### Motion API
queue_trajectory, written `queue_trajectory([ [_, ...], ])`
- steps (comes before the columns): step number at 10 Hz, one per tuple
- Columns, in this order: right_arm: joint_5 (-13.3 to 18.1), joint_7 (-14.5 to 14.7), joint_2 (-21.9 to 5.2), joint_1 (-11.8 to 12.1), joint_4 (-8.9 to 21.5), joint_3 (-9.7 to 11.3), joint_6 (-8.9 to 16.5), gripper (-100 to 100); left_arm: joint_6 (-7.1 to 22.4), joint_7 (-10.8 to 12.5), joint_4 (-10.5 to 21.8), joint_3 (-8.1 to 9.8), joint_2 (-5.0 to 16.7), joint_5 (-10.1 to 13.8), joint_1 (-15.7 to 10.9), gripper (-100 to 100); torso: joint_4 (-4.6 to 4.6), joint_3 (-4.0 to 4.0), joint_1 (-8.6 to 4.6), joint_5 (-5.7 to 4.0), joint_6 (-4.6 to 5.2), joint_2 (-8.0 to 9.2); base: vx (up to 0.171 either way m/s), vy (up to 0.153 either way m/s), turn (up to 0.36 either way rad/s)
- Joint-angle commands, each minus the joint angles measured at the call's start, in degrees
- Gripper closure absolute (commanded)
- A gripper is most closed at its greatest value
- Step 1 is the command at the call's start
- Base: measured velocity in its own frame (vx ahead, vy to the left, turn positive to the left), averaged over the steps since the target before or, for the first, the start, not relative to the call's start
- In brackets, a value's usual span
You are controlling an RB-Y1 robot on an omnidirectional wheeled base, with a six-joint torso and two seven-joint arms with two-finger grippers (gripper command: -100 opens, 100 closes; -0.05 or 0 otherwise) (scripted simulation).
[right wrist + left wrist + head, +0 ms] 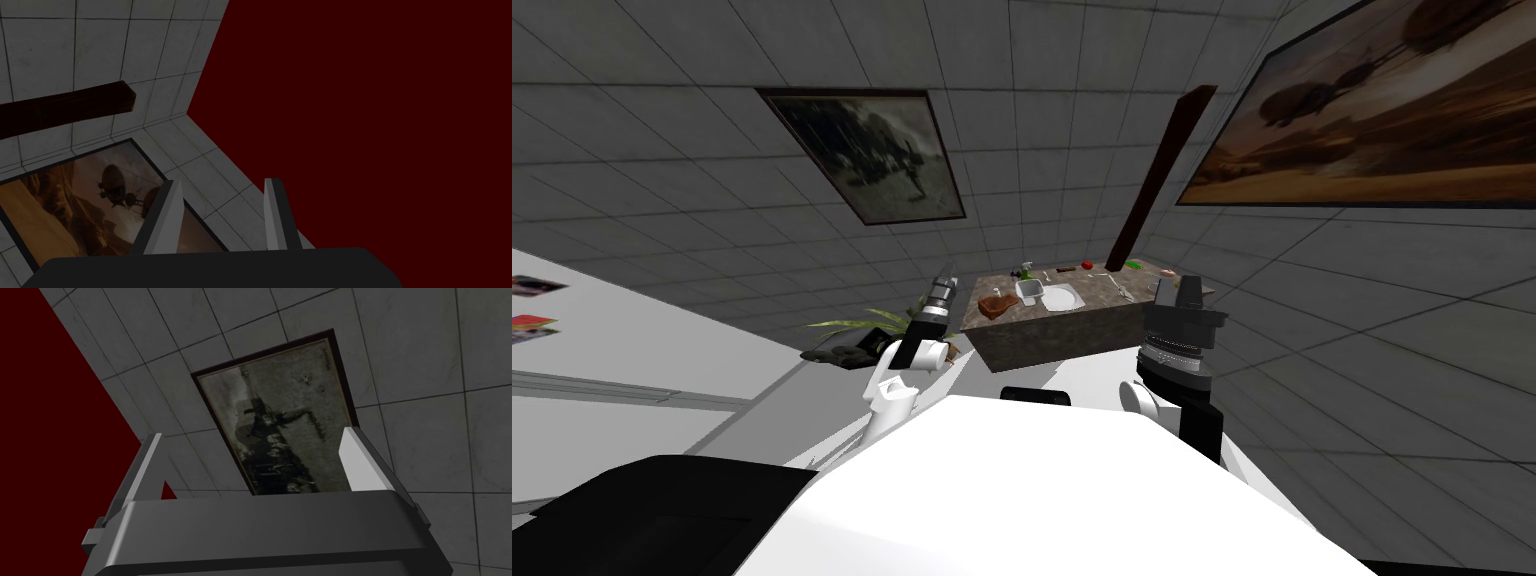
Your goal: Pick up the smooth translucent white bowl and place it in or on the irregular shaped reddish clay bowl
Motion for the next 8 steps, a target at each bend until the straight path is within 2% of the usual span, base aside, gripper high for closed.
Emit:
queue_trajectory([
  [1,0.0,0.0,0.0,0.0,0.0,0.0,0.0,0,2.9,0.0,0.4,0.54,0.9,0.6,-1.0,-100,0.0,0.0,0.0,0.0,0.0,0.0,-0.029,-0.022,0.078],
  [2,0.0,0.0,0.0,0.0,0.0,0.0,0.0,0,3.5,0.0,0.4,0.54,0.9,0.6,-1.0,-100,0.0,0.0,-0.03,-0.01,0.02,0.0,-0.013,-0.014,-0.012],
  [3,0.0,0.0,0.0,0.0,0.0,0.0,0.0,0,5.5,-0.1,1.1,1.35,2.4,1.5,-2.9,-100,-0.01,-0.02,-0.02,-0.01,0.03,-0.03,-0.026,-0.018,0.13],
  [5,0.0,0.0,0.0,0.0,0.0,0.0,0.0,0,7.9,-0.1,1.1,1.35,2.4,1.5,-2.9,-100,0.0,0.0,-0.06,-0.01,0.02,0.0,-0.02,-0.023,0.021],
  [6,0.0,0.0,0.0,0.0,0.0,0.0,0.0,0,9.9,-0.2,2.0,2.16,3.9,2.5,-4.9,-100,-0.01,-0.02,-0.04,-0.01,0.03,-0.04,-0.022,-0.03,0.09],
  [8,0.0,0.0,0.0,0.0,0.0,0.0,0.0,0,12.4,-0.2,2.0,2.16,3.9,2.5,-4.9,-100,-0.01,-0.01,-0.08,-0.02,0.02,-0.03,-0.014,-0.023,0.038],
])
